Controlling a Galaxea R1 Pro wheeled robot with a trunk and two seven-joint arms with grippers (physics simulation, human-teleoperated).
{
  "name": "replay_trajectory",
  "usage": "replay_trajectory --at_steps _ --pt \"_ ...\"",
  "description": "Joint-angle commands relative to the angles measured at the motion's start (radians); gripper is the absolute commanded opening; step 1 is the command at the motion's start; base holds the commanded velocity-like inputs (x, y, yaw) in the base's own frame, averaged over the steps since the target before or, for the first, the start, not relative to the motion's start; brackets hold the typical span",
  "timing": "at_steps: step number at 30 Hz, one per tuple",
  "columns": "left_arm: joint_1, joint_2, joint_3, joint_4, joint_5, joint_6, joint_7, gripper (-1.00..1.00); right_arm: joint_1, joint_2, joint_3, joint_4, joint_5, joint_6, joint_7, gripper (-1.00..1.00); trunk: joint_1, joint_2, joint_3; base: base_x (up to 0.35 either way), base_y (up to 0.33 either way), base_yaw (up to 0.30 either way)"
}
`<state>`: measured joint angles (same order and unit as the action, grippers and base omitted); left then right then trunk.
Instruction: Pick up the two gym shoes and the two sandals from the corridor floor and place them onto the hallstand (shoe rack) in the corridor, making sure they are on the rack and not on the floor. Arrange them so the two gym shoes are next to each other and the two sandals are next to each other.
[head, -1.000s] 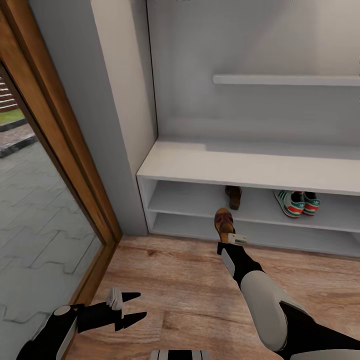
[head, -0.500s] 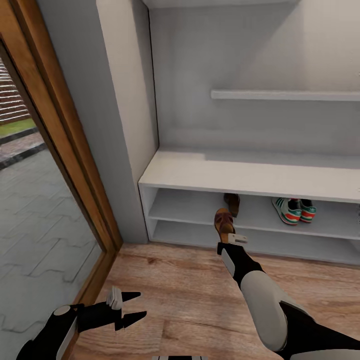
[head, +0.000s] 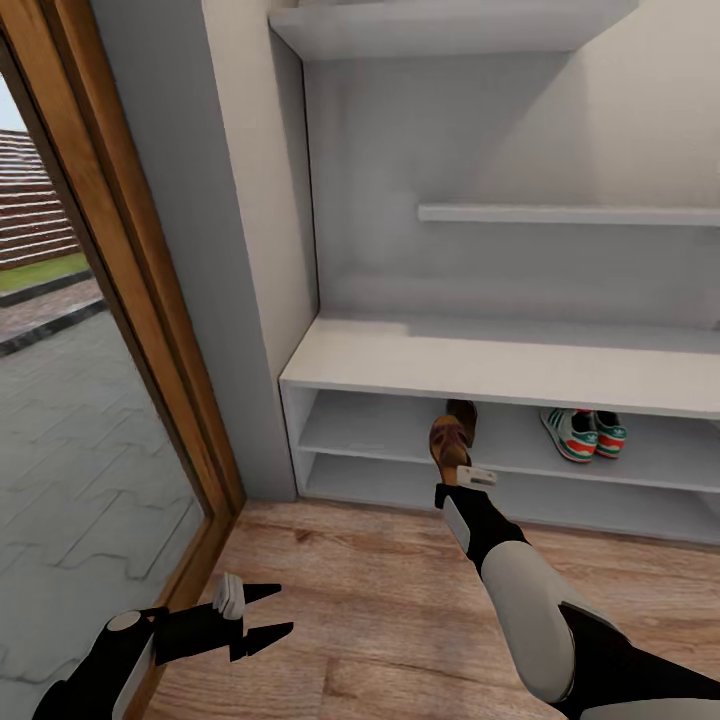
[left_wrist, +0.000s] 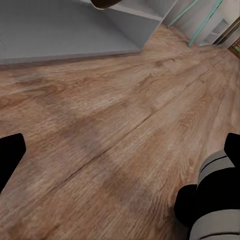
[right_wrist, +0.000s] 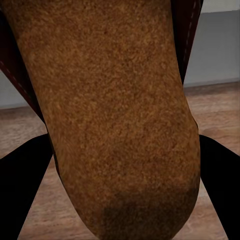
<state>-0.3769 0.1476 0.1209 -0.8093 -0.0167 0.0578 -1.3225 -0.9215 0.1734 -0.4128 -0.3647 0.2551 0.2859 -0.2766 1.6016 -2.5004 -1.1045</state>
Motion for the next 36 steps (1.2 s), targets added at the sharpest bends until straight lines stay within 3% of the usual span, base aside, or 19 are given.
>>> replay_trajectory --at_steps 1,11,20,36 --pt "0.0 0.0 0.002 -0.001 -0.002 0.006 -0.004 1.0 0.0 0.001 -0.006 -0.003 0.01 0.008 0.0 -1.0 0.0 0.0 -0.002 0.0 0.0 0.024" --pt "0.0 0.0 0.002 -0.001 -0.002 0.004 -0.003 1.0 0.0 0.001 -0.005 -0.004 0.01 0.018 -0.002 -1.0 0.0 0.0 -0.008 0.0 0.0 0.028" --pt "0.0 0.0 0.001 -0.001 -0.002 0.003 -0.003 1.0 -0.002 0.001 -0.006 -0.047 0.01 0.153 -0.003 -1.0 0.0 0.0 -0.008 0.0 0.0 0.0" --pt "0.0 0.0 0.002 -0.001 -0.002 0.0 -0.004 1.0 -0.002 0.001 -0.005 -0.071 0.01 0.163 -0.003 -1.0 0.0 0.0 -0.008 0.001 0.0 0.0"
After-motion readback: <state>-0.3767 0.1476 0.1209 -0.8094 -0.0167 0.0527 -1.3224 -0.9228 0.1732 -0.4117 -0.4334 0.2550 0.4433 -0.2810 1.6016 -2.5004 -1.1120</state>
